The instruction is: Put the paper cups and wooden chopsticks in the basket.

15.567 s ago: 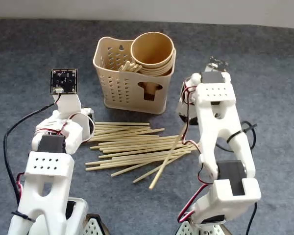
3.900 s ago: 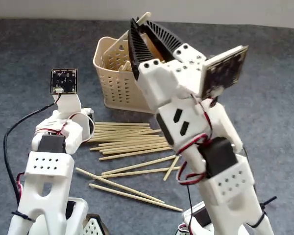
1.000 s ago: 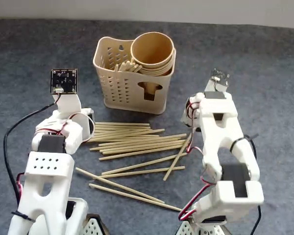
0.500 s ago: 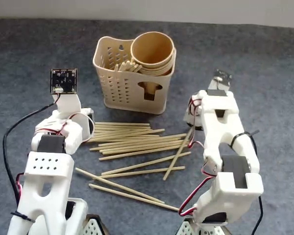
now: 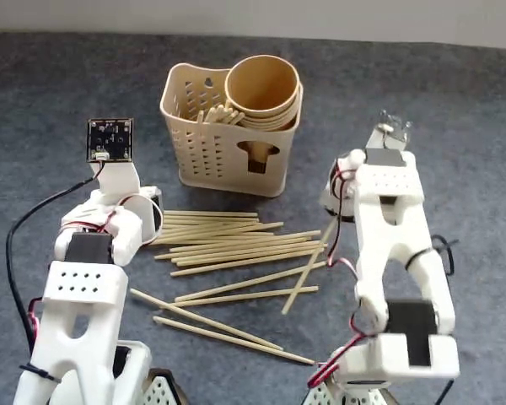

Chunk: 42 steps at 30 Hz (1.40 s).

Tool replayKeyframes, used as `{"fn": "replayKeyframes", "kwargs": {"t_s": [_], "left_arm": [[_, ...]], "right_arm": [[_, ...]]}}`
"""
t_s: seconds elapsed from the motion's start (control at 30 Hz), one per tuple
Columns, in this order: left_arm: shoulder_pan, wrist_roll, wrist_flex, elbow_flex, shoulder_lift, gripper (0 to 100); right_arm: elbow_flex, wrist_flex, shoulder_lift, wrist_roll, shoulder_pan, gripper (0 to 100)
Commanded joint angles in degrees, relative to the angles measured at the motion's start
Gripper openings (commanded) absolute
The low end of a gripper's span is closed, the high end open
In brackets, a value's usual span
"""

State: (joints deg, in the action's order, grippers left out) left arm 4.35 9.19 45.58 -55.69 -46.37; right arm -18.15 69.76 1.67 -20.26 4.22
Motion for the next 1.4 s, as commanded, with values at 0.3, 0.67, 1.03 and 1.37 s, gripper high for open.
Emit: {"fn": "replayKeyframes", "kwargs": {"t_s": [0.3, 0.67, 1.03, 1.37], "left_arm": [[0.4, 0.0, -1.1, 0.6, -1.5, 8], [0.4, 0.0, -1.1, 0.6, -1.5, 8], [0.4, 0.0, -1.1, 0.6, -1.5, 8], [0.4, 0.0, -1.1, 0.6, -1.5, 8]], "right_arm": [[-17.5, -8.7, 27.0, 0.0, 1.7, 0.5], [-30.5, -16.8, 44.2, 0.0, 5.8, 0.5], [-45.2, -26.9, 65.6, 0.0, 13.4, 0.5], [-44.5, -28.7, 80.7, 7.0, 24.0, 0.5]]}}
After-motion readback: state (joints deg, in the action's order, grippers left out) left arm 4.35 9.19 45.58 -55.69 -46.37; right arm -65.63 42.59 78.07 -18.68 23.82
